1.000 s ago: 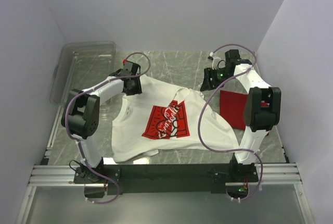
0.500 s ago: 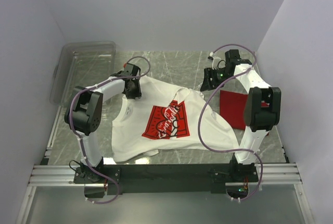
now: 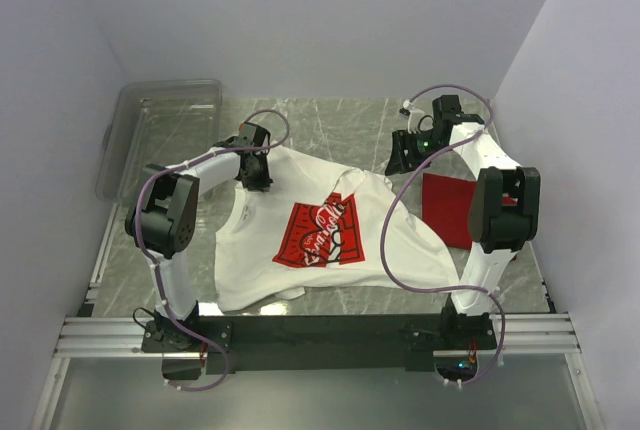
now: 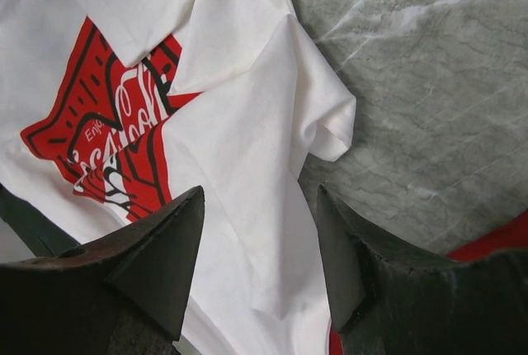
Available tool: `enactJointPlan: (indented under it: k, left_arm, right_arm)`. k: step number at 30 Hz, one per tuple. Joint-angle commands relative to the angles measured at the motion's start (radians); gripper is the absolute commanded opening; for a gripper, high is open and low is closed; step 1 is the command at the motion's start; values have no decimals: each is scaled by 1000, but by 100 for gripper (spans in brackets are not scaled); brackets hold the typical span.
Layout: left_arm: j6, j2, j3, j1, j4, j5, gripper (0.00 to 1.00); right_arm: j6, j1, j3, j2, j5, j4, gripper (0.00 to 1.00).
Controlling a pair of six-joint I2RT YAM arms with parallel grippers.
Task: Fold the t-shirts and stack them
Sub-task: Flatten the tshirt out
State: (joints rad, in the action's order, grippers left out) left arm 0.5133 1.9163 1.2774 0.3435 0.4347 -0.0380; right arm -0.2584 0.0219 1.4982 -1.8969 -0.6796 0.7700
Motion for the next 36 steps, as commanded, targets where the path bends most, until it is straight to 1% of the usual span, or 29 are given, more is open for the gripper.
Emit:
enactJointPlan:
  k: [1, 2, 4, 9, 14, 18, 20, 21, 22, 23, 24, 25, 26, 27, 28, 29, 30, 32, 33, 34, 35, 36]
  left_arm:
    - [-7, 6, -4, -3, -5, 26, 16]
    - [-7, -2, -4, -3, -7, 29, 8]
    - [-6, -19, -1, -4, -13, 30, 1]
    - [-2, -157, -27, -9, -30, 30, 1]
    - [5, -307, -128, -46, -71, 107, 1]
    - [2, -342, -185, -74, -86, 164, 0]
    - [1, -342, -205, -90, -97, 187, 1]
    - [-1, -341, -210, -95, -102, 193, 1]
    - [-1, -336, -216, -104, -105, 200, 1]
    - [1, -332, -220, -109, -114, 214, 1]
    - [1, -330, -225, -113, -119, 220, 0]
    - [1, -329, -225, -124, -120, 228, 0]
    - [1, -327, -227, -127, -123, 237, 1]
    - [-2, -326, -230, -132, -126, 239, 1]
    - [-4, -326, -231, -138, -126, 242, 0]
    - [-6, -326, -231, -139, -128, 243, 1]
    - [-7, -326, -231, -143, -128, 250, 1]
    - [-9, -329, -231, -152, -129, 254, 1]
    - [-9, -329, -233, -155, -131, 259, 0]
    - [-9, -327, -233, -158, -134, 262, 0]
    - [-9, -329, -234, -158, -134, 263, 1]
    - [-10, -327, -234, -159, -134, 266, 0]
  right_arm:
    - [-2, 4, 10, 10, 3, -11, 63]
    - [1, 6, 8, 9, 6, -15, 63]
    - [4, 7, 16, -2, 17, -17, 63]
    - [8, 39, 46, -53, 35, 6, 63]
    - [11, 65, 57, -93, 93, 11, 63]
    - [4, 92, 53, -108, 112, 23, 63]
    - [-1, 104, 53, -110, 109, 37, 54]
    - [-13, 107, 63, -110, 100, 46, 47]
    - [-24, 111, 74, -110, 88, 60, 27]
    - [-44, 116, 83, -103, 68, 101, 12]
    - [-68, 118, 89, -90, 16, 118, 0]
    - [-117, 124, 76, -68, -1, 127, 0]
    - [-149, 157, 56, 5, -9, 130, 0]
    - [-207, 179, -1, 48, -2, 127, 0]
    - [-229, 211, -33, 91, 8, 121, 0]
    - [-264, 278, -59, 164, 12, 146, 0]
    - [-357, 332, -111, 197, 20, 172, 0]
    - [-398, 435, -200, 290, 130, 160, 0]
    - [-427, 558, -295, 320, 185, 146, 0]
    - [-426, 611, -340, 343, 266, 128, 14]
    - [-407, 659, -377, 372, 305, 77, 26]
    - [-380, 693, -404, 375, 324, 65, 36]
